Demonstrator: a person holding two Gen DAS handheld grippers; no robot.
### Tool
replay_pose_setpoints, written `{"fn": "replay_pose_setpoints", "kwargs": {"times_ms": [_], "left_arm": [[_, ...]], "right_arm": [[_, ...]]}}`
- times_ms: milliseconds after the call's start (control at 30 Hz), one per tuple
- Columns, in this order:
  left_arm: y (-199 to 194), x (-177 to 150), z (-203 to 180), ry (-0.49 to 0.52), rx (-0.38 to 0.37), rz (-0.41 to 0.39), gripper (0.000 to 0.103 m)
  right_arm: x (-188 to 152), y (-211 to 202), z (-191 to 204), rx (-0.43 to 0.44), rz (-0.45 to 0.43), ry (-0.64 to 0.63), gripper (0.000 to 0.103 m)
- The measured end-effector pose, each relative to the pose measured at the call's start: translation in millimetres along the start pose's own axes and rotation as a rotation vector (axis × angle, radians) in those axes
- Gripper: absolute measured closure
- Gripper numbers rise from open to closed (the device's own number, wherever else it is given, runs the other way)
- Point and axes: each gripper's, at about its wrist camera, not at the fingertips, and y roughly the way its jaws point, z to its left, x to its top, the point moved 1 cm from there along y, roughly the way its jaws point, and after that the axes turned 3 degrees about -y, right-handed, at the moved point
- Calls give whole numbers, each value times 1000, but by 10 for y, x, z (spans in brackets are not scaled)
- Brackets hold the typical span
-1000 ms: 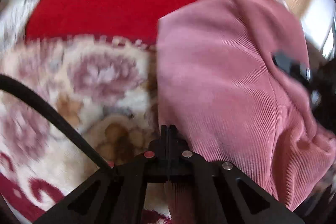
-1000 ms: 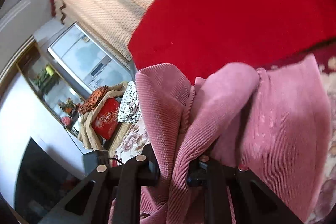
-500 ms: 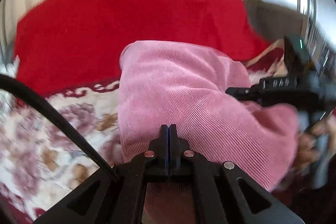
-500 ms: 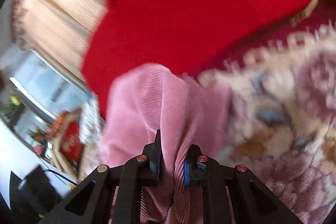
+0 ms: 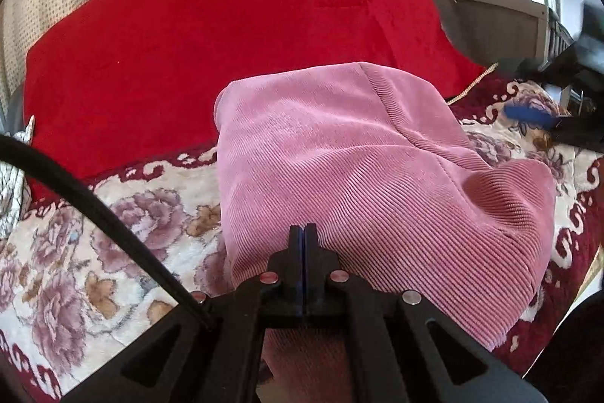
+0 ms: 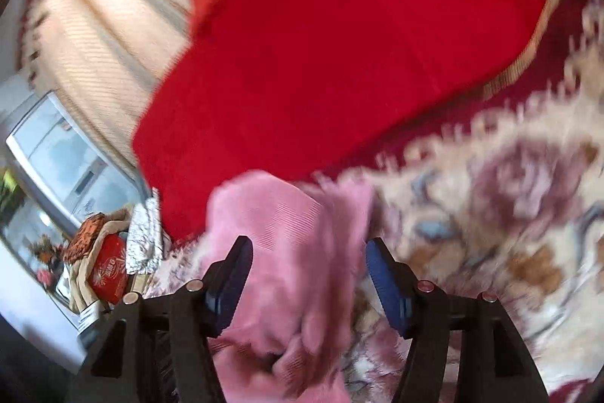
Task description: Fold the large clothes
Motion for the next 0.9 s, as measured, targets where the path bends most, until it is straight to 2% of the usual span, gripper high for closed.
{"fn": "replay_pose_setpoints", "kwargs": {"times_ms": [67,100,167,200,267,300,333,367,433,467,533,633,733,767,900], "left_arm": [[27,-32,-2,23,9,-6,103],[21,-41,-2,22,7,-7,103],[9,-43,35,0,-14,-4,103],[46,-59,96,-16,-27,-2,103],[-53,-32,165,-66,-58,6,101],[-86,-26,212,-97,-93,18,97],[-171,-10,245,-135,-137,19,96],[-207,-11,289,-161,-156,13,93],[-246,-31,340,-188,-164,5,73],[-232,-54,333,-189,-156,8,71],[-179,-102,248,-158,-109,3,70],[-162,-141,48,-43,-11,-15,70],[-166,-140,29,-38,0,-20,70],[-162,-139,38,-49,-6,-17,70],[-170,-120,33,-56,-18,-14,70]], "right_arm": [[-37,-136,256,47,-13,-90,40],[-80,-143,394,66,1,-137,45],[-190,-60,589,79,62,-209,62],[-299,79,665,54,132,-250,66],[-542,356,622,-6,273,-269,65],[-726,534,517,-32,373,-248,65],[-817,574,426,-27,387,-213,65],[-859,544,349,-11,366,-174,65],[-887,452,276,-5,359,-138,66],[-905,428,269,-16,357,-137,66],[-932,431,267,-32,353,-145,66],[-915,473,310,-61,366,-172,66],[-759,513,349,-63,437,-179,65],[-666,503,365,-54,435,-183,65],[-181,430,524,-25,306,-218,62]]}}
